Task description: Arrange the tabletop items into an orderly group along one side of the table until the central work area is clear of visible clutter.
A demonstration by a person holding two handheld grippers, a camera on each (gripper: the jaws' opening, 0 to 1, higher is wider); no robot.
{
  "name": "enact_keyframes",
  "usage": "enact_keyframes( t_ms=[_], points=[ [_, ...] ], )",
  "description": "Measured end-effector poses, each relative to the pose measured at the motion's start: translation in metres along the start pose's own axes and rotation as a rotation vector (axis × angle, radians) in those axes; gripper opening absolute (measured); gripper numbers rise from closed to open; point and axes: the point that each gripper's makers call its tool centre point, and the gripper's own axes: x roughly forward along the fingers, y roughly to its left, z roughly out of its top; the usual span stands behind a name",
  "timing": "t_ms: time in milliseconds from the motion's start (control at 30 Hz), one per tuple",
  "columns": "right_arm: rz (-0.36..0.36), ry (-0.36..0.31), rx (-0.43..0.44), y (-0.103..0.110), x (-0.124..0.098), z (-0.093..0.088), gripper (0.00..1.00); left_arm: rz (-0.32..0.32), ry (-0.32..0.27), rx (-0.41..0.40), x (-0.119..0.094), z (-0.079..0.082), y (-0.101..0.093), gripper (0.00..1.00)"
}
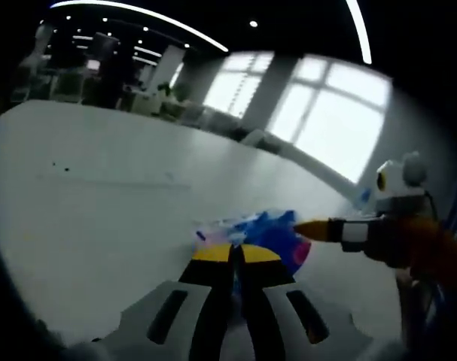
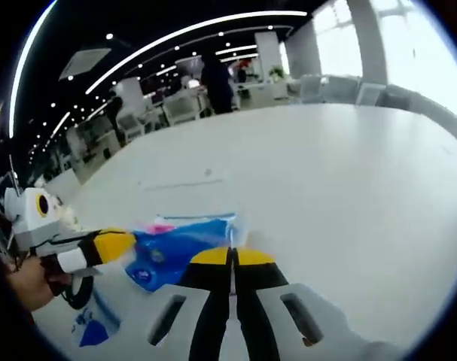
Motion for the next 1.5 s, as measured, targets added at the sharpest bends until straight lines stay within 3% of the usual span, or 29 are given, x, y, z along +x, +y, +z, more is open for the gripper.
enact_keyframes(
  t_ms=[400, 767, 833, 1133, 1500],
  points=[
    [-0.005, -0.010, 0.066, -0.005, 0.010, -0.016, 0.02, 0.033, 0.020, -0.010, 0.006, -0.013, 0.007, 0.00],
    [-0.006, -0.018, 0.131, -0.005, 0.012, -0.019, 0.03, 0.041, 0.011, -0.022, 0.008, -0.012, 0.014, 0.00],
    [-0.005, -0.014, 0.115, -0.005, 0.012, -0.020, 0.04, 0.056, -0.011, 0.023, 0.007, -0.007, 0.015, 0.01],
    [-0.029, -0.038, 0.132, -0.007, 0.005, -0.013, 0.23, 0.077, -0.022, 0.036, 0.001, 0.003, 0.021, 0.14],
    [-0.040, -0.040, 0.098, -0.001, -0.013, -0.006, 0.42, 0.063, -0.032, 0.058, -0.015, 0.014, 0.011, 0.34]
  ],
)
